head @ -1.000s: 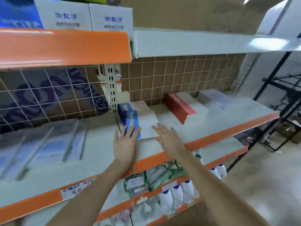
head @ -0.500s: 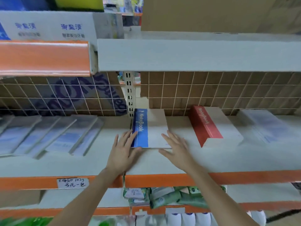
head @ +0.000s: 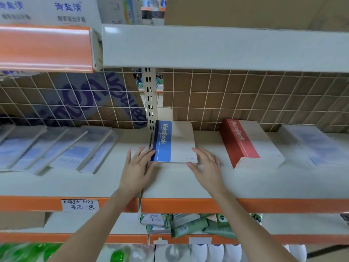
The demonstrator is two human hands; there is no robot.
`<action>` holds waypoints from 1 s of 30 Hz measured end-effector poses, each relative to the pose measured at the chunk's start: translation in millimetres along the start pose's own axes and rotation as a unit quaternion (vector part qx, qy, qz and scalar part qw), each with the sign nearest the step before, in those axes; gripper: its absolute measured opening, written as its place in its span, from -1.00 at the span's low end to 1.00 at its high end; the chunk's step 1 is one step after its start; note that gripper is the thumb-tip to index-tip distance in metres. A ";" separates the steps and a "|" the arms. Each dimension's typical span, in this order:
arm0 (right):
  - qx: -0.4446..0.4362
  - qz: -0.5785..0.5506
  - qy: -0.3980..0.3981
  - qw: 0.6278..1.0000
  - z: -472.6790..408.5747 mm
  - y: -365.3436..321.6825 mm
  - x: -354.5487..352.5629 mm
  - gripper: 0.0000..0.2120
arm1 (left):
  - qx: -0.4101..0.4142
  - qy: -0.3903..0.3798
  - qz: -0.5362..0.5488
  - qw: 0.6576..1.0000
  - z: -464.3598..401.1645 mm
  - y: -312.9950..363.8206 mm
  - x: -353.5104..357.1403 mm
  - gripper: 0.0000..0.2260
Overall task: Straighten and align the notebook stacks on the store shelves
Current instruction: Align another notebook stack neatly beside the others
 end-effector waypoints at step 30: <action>0.022 0.070 -0.059 0.996 -3.7 8.8 13.1 -0.60 | 0.014 0.061 0.004 0.998 -3.1 1.0 2.0 -0.57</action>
Point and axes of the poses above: each hand's wrist, its own z-axis away from the middle knuckle, its own x-axis out of the palm, y = z × x, the point moved 2 cm from there along -z, towards the middle knuckle, and after that the axes turned 4 degrees about -x, right-handed, at the moved point
